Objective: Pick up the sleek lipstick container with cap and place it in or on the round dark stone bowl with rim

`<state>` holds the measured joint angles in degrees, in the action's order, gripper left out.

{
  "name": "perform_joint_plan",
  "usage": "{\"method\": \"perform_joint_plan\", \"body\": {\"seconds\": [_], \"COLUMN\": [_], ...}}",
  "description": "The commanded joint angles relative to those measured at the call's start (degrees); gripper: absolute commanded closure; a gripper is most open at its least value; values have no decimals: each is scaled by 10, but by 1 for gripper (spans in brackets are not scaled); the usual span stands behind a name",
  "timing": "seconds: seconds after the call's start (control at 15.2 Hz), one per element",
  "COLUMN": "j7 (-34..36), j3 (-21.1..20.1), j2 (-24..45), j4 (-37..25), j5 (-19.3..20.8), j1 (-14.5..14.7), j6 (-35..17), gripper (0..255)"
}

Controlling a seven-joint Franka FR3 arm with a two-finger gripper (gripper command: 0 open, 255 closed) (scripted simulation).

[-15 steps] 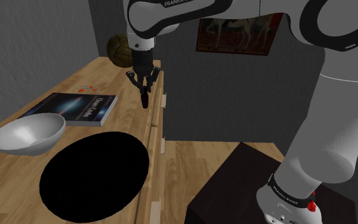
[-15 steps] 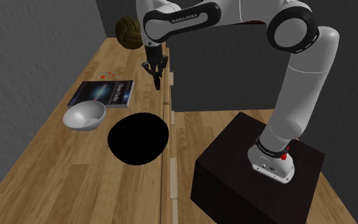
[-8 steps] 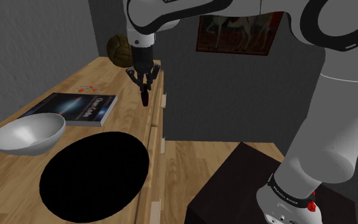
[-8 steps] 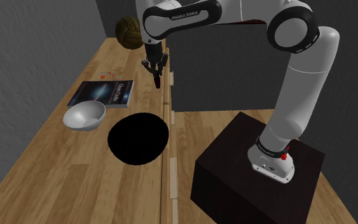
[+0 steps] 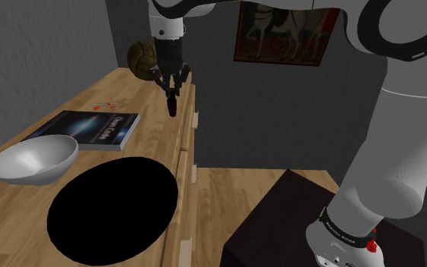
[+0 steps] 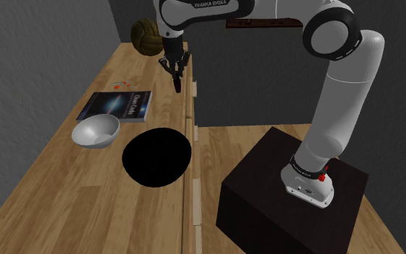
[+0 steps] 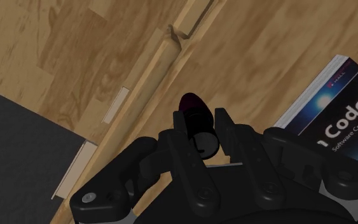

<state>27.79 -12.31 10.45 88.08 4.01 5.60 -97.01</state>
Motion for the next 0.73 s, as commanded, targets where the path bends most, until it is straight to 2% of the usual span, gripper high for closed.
{"method": "perform_joint_plan", "body": {"seconds": [0.0, 0.66], "j7": [-1, -2], "j3": [0, -1], "j2": [1, 20], "j4": [-15, -119], "j5": [0, 4], "j1": [0, 5], "j6": [15, 100], "gripper": [255, 255]}}
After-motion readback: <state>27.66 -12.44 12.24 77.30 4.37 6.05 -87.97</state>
